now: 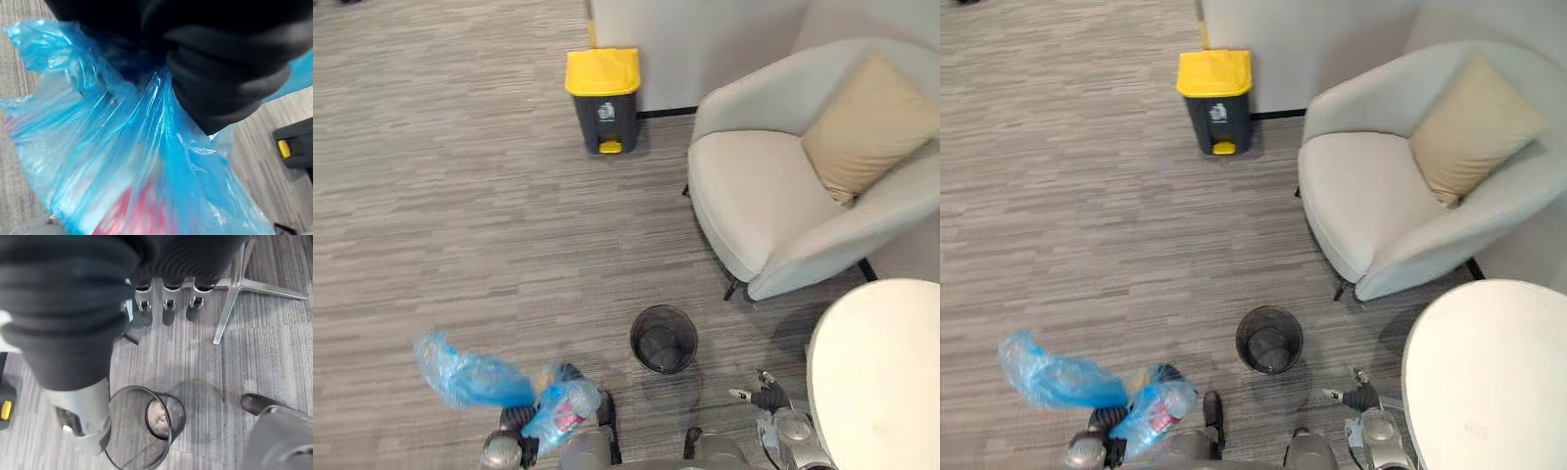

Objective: Gather rubbish on tea table into small bin, then transfer packed bag to large trash can.

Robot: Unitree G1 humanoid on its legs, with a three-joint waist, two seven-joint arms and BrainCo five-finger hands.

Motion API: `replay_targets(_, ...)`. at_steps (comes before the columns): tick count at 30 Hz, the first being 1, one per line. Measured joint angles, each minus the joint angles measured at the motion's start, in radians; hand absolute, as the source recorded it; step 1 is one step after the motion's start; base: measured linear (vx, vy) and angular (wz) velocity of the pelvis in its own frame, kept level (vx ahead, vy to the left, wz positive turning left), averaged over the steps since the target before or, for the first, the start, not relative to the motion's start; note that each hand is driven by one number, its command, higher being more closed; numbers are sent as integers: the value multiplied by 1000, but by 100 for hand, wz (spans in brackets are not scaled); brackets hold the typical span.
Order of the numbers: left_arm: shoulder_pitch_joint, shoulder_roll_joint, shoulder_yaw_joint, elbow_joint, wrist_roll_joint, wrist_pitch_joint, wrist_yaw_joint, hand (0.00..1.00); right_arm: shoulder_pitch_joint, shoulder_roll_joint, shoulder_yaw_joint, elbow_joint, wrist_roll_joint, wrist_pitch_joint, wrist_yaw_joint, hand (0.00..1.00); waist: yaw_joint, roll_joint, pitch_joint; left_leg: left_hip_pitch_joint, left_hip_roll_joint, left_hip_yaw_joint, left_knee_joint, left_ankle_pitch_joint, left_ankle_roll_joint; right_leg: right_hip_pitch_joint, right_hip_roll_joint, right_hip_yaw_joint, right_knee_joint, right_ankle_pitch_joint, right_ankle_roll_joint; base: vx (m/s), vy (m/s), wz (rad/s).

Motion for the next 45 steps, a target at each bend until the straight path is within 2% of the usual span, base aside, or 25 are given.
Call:
replay_targets(3, -4, 17, 0, -45, -19, -4, 2, 100, 14, 3, 4, -5, 3, 0, 0, 0, 6, -12, 2, -14, -29, -65, 31, 2, 1, -15, -4, 66, 178, -63, 18, 36, -53, 109)
replay_targets(4, 7, 18, 10, -55, -32, -5, 6, 100, 8, 1, 18, -5, 8, -1, -1, 0, 14, -27, 3, -23, -39, -85, 46, 6, -4, -9, -1, 93, 168, -75, 17, 27, -90, 57)
replay_targets(6, 26, 13, 19, -74, -54, -7, 10, 100, -29, 2, 22, -30, 11, -13, -5, 0, 52, -30, -1, -71, -35, -97, 45, 33, -22, 19, 17, 84, 30, -108, -21, -99, -167, 25)
replay_targets(8, 15, -18, 18, -72, -74, -6, 24, 100, -64, -14, 18, -50, 18, -21, -21, 0, 60, 11, 8, -144, -15, -136, 41, 76, -32, 22, 54, 46, -72, -87, -41, -161, -139, 41)
replay_targets(9, 14, -36, 17, -73, -77, -7, 26, 100, -66, -16, 16, -48, 19, -18, -28, 0, 59, 31, 14, -156, 4, -153, 20, 115, -42, 22, 76, 13, -84, -72, -53, -135, -76, 59)
replay_targets(10, 16, -39, 16, -72, -77, -6, 26, 100, -62, -12, 16, -46, 19, -16, -28, 0, 58, 32, 14, -158, 4, -147, 4, 150, -43, 23, 84, -7, -82, -69, -58, -181, -84, 93)
replay_targets(11, 14, -40, 9, -73, -79, -6, 26, 100, -56, -3, 10, -47, 20, -16, -29, 0, 50, 25, 15, -161, -6, -144, -52, 254, -69, 19, 73, -44, -88, -54, -84, -256, -87, 109)
replay_targets(12, 11, -46, 10, -77, -79, -1, 26, 100, -54, 13, -14, -52, 21, -15, -31, 0, 31, 0, 32, -191, -3, -35, 44, 193, -81, 24, 53, -91, -97, -50, -93, -247, -77, 108)
replay_targets(14, 20, -61, 10, -77, -77, 9, 25, 100, -35, 27, -36, -88, 26, -12, -37, 0, 31, -24, 41, -218, 13, 83, 297, 5, 21, 21, 19, -128, -78, -49, -92, -171, -42, 66)
replay_targets(15, 28, -71, 10, -76, -77, 9, 24, 100, -6, 30, -51, -111, 41, -13, -44, 0, 26, -30, 38, -205, 36, 124, 440, -128, 20, 22, 3, -142, -76, -48, -90, -130, 18, 56)
replay_targets(17, 19, -71, 11, -76, -76, 8, 23, 100, 17, 28, -63, -109, 48, -10, -43, 0, 16, -14, 31, -156, 73, 130, 480, -230, -3, 16, 0, -176, -69, -43, -81, -90, 117, 63)
replay_targets(18, 17, -68, 13, -67, -76, 8, 23, 100, 21, 31, -75, -93, 51, -9, -42, 0, 3, 0, 29, -132, 77, 130, 417, -259, -14, 5, 2, -195, -66, -38, -70, -72, 164, 52)
replay_targets(19, 7, -63, 13, -55, -76, 9, 23, 100, 14, 39, -87, -78, 52, -9, -42, 0, 3, -4, 30, -125, 64, 132, 386, -251, 1, 3, -2, -193, -71, -32, -60, -75, 135, 29)
replay_targets(21, 1, -58, 7, -32, -75, 11, 21, 100, 18, 51, -109, -62, 58, 1, -41, 0, 0, -31, 17, -64, -3, 137, 255, -178, 15, 29, -26, -190, -144, 11, -26, -59, 100, 17)
replay_targets(22, 0, -58, 5, -32, -73, 10, 21, 100, 18, 49, -124, -62, 59, 1, -41, 0, 0, -28, 16, -47, -17, 137, 225, -163, 23, 40, -34, -191, -159, 22, -21, -53, 90, 14)
replay_targets(28, -4, -30, 5, -24, -70, 9, 21, 100, 2, 46, -139, -20, 58, 14, -42, 0, -3, -21, 4, -28, -41, 139, 144, -106, 51, 38, -36, -186, -203, 73, -14, -90, 57, -2)
replay_targets(32, -5, -26, 8, -3, -54, 9, 21, 100, -13, 45, -139, 5, 58, 23, -42, 0, -8, -26, 3, -28, -45, 141, 145, -109, 58, 34, -46, -180, -202, 72, -5, -64, 46, -4)
replay_targets(34, 3, -26, 10, 9, -53, 10, 21, 100, -24, 45, -140, 8, 58, 26, -42, 0, -19, -31, 3, -41, -60, 140, 173, -154, 83, 14, -63, -176, -159, 37, 9, -4, 84, -1)
replay_targets(36, 24, -26, 10, 13, -54, 18, 21, 100, -21, 46, -140, 10, 55, 29, -41, 0, -23, -49, 3, -47, -85, 126, 240, -237, 114, -6, -116, -163, -51, -21, 59, 75, 104, 1)
replay_targets(37, 29, -25, 11, 13, -54, 18, 21, 100, -17, 46, -139, 11, 55, 29, -41, 0, -24, -54, 1, -46, -95, 121, 253, -249, 122, -8, -126, -161, -14, -30, 66, 130, 91, 5)
replay_targets(38, 44, -25, 11, 13, -55, 23, 21, 100, -19, 45, -138, 25, 54, 30, -41, 0, -23, -57, 1, -39, -104, 118, 276, -269, 133, -42, -154, -139, 102, -24, 54, 158, 127, 11)
replay_targets(40, 46, -20, 11, 12, -56, 26, 22, 100, -19, 53, -133, 37, 54, 30, -39, 0, -24, -55, 3, -13, -106, 99, 290, -298, 152, -133, -175, -83, 321, 35, -1, 185, 133, 22)
replay_targets(41, 44, -15, 11, 9, -57, 27, 22, 100, -14, 61, -132, 47, 54, 30, -37, 0, -27, -40, 16, 17, -105, 78, 293, -314, 161, -180, -164, -35, 429, 29, -2, 230, 92, 39)
replay_targets(42, 44, -8, 12, 7, -58, 27, 23, 100, -11, 64, -127, 47, 54, 31, -32, 0, -30, -42, 16, 40, -102, 60, 291, -326, 166, -209, -134, -18, 457, -18, 8, 241, 72, 40)
replay_targets(45, 37, -3, 19, 6, -61, 27, 25, 100, -22, 61, -114, 46, 54, 27, -27, 0, -32, -51, 18, 92, -100, 45, 275, -354, 162, -292, -48, -53, 384, -57, -11, 265, 30, 20)
